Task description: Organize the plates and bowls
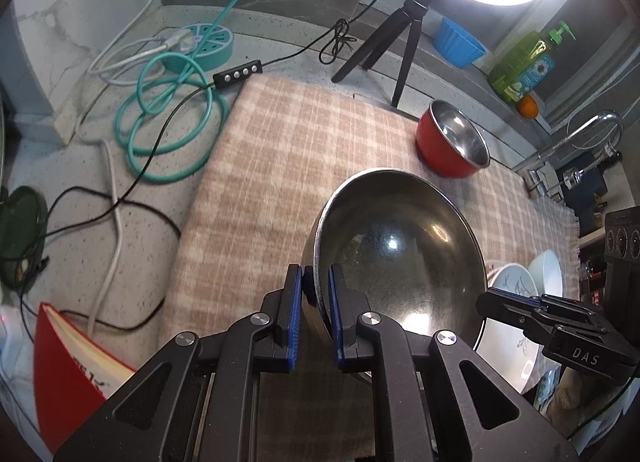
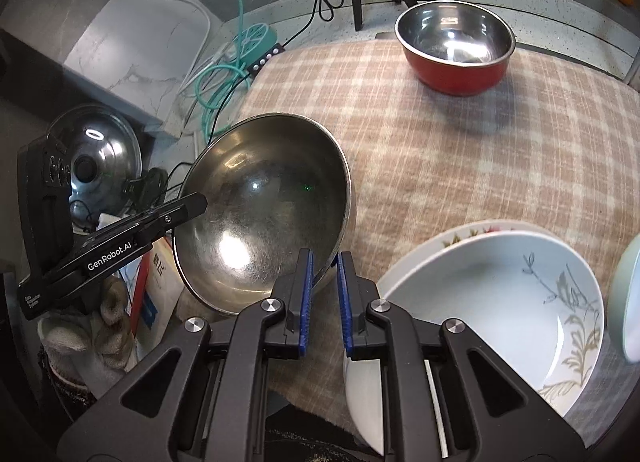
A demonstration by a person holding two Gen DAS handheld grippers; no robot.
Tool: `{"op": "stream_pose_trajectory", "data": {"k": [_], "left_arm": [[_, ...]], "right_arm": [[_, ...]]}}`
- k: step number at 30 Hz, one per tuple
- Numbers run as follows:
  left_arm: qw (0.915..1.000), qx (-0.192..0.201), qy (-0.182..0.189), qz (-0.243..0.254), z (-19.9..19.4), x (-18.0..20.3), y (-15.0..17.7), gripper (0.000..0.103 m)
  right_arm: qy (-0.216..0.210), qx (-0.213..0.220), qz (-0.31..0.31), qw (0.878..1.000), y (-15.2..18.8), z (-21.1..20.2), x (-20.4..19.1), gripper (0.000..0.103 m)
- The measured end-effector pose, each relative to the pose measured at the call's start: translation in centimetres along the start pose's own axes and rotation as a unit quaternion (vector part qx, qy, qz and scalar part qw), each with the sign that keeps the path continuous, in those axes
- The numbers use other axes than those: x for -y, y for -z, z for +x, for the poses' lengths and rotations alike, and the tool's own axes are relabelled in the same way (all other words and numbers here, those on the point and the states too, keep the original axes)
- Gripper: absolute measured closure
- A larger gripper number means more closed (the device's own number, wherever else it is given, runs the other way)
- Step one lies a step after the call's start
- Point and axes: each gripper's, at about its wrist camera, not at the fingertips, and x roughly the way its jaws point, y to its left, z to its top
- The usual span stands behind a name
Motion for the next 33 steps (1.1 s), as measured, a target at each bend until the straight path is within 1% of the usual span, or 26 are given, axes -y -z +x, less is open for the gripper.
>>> {"op": "stream_pose_trajectory", "data": {"k": [5,12,24,33], "left_arm": [[1.0000,0.001,-0.002,-0.007,-0.4,-0.3,1.8,0.092],[0.9999,-0.007,-0.006,-0.012,-0.2,-0.8,3.3,0.092],[0.9995,-0.011,-0.008,-0.028,-0.2,-1.5,4.3,0.092],[0.9996,-0.013,-0.015,-0.020,-0.1,-1.3,4.2,0.092]], "right_arm": [[0.002,-0.005,-0.008,1.000,1.6,0.0,-0.3,0.090],[0.001,-0.019,-0.014,1.000,3.1,0.7,-0.7,0.090],[0.002,-0.024,-0.033,0.999,4.0,1.1,-1.4,0.090],[0.001,-0.019,-0.041,0.999,3.9,0.9,-1.7,0.089]]}}
